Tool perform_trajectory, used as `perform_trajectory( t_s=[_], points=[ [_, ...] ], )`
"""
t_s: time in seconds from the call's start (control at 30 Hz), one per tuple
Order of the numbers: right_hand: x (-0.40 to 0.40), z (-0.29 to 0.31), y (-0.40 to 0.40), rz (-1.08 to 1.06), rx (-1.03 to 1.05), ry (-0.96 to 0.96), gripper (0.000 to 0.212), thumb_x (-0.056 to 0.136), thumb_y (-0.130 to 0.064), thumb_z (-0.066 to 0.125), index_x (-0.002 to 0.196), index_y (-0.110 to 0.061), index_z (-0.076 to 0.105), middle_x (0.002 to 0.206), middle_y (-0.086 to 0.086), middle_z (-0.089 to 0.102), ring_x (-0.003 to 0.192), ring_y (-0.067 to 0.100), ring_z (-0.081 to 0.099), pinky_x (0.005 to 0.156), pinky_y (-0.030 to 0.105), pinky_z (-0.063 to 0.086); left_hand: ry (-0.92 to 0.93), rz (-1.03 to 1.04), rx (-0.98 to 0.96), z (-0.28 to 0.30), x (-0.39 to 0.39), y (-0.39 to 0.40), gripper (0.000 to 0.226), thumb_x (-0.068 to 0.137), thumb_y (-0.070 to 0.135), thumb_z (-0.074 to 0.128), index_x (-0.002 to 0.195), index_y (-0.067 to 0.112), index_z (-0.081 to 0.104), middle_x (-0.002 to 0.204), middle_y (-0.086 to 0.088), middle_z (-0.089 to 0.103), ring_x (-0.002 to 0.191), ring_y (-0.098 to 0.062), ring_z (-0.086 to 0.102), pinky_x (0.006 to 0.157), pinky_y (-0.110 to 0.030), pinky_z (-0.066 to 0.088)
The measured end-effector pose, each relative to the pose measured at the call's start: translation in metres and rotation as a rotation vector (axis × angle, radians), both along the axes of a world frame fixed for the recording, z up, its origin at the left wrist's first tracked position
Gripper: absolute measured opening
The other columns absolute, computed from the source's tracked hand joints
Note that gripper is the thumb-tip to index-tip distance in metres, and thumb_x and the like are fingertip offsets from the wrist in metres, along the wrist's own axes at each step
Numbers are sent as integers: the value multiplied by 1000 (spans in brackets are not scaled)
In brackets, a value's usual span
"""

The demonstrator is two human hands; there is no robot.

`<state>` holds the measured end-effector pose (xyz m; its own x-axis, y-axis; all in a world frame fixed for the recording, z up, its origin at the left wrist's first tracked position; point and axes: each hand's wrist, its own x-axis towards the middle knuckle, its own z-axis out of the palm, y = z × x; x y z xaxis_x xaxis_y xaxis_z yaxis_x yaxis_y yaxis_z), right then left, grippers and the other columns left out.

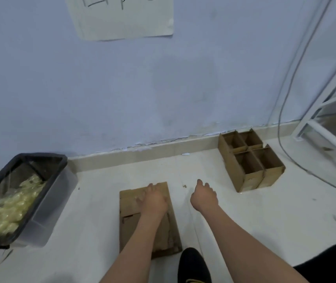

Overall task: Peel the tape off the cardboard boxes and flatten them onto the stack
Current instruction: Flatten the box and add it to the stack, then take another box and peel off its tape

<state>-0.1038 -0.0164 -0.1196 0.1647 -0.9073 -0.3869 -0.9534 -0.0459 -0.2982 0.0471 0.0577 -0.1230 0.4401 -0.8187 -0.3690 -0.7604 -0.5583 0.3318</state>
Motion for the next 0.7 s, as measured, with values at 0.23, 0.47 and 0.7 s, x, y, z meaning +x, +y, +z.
perform_trajectory(
  t_s=[0.23,0.47,0.7],
  points=[
    [-81,36,-72,-75,-92,29,60,96,-10,46,152,-13,26,156,18,29,138,35,39,111,42,38,22,-275,-5,24,-98,-83,62,103,30,44,160,24,20,168,-4,14,149,-36,20,119,-58,23],
    [-145,25,-128,-114,-85,-36,65,89,-7,64,147,-16,37,150,10,37,130,29,50,107,41,44,43,-536,-53,26,-186,-156,67,101,22,55,159,21,22,165,-3,20,141,-37,32,110,-52,38],
    [-178,-21,-142,-84,-9,43,76,86,-3,66,152,-19,32,163,5,21,145,25,34,114,37,39,50,-635,-45,-16,-225,-188,75,95,17,67,156,25,24,164,0,24,136,-37,40,104,-52,44]
  ],
)
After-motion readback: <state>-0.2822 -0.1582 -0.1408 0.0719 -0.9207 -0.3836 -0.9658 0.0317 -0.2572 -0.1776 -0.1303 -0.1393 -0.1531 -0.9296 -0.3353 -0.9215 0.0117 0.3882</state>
